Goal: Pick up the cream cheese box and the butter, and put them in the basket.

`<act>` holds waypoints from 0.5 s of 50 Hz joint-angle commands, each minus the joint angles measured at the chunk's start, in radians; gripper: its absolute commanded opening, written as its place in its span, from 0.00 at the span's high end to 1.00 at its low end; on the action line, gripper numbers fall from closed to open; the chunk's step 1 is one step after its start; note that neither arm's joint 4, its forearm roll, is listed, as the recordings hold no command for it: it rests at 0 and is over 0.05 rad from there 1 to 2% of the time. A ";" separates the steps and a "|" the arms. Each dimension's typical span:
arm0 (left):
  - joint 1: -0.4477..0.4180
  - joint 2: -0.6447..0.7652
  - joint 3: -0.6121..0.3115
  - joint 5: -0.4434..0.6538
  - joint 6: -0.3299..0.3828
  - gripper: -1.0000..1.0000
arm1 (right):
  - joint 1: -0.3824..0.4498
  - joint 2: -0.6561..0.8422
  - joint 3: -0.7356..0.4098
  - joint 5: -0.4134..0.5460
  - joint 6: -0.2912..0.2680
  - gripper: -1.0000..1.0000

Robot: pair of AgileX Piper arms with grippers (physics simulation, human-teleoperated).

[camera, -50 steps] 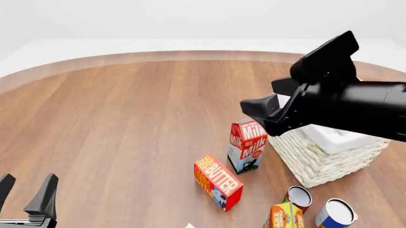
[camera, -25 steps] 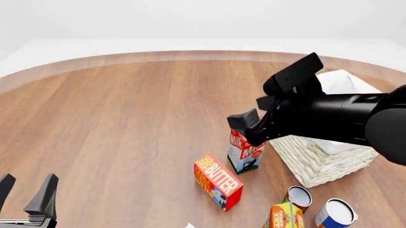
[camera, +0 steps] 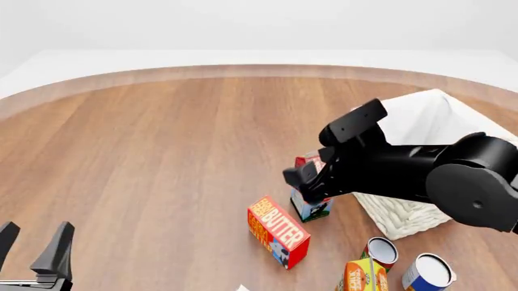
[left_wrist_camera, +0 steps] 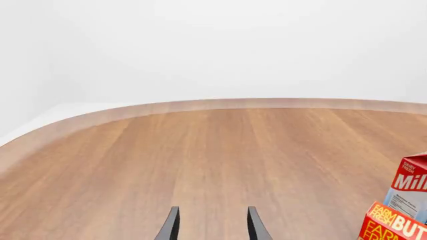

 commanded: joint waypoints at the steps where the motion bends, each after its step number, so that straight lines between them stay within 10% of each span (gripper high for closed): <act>1: 0.000 0.000 0.000 0.000 0.000 0.00 | -0.002 0.028 0.035 -0.033 0.018 0.00; 25: 0.000 0.000 0.000 0.000 0.000 0.00 | -0.009 0.155 0.043 -0.056 0.039 0.00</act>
